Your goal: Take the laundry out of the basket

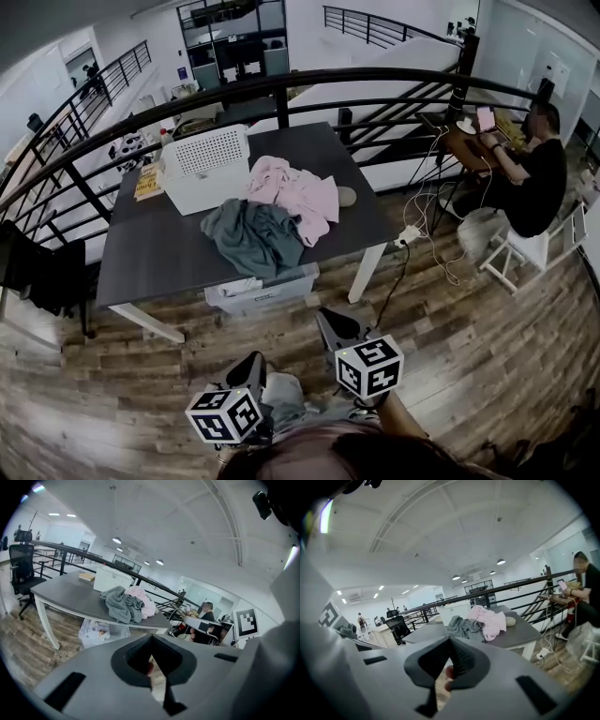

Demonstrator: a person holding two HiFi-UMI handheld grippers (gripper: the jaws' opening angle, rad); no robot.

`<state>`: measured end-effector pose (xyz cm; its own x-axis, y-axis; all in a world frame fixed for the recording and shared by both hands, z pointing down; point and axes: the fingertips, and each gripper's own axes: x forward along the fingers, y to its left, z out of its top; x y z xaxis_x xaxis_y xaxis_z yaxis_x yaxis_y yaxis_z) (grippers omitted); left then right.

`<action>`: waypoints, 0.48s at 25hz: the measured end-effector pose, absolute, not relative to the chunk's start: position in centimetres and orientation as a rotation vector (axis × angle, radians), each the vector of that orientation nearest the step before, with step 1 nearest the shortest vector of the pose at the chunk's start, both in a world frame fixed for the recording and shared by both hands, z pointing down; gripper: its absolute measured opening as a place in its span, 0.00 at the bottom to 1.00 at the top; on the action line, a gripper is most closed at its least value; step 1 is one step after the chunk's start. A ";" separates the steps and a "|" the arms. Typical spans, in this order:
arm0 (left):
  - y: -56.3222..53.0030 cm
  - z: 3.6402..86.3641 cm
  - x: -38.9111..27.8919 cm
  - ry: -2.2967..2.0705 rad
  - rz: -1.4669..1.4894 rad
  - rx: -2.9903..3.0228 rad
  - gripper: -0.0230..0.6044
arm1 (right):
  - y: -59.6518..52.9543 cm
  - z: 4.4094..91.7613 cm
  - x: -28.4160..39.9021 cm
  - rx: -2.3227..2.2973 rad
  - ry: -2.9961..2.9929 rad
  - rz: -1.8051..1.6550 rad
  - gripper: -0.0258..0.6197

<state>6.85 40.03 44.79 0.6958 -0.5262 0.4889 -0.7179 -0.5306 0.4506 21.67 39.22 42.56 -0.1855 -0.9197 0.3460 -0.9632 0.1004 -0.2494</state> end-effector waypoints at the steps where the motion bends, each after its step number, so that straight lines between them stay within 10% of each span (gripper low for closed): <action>1: 40.3 44.8 6.9 -0.943 0.390 2.265 0.03 | 39.4 42.6 21.7 1.939 -2.253 0.642 0.06; 12: 40.4 44.6 6.5 -0.948 0.434 2.275 0.03 | 39.5 43.2 21.4 1.944 -2.231 0.677 0.06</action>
<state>6.49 40.41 44.62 0.6871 -0.5174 0.5101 -0.7242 -0.5442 0.4236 21.38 39.54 43.17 -0.1766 -0.9150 0.3628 -0.9623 0.0831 -0.2590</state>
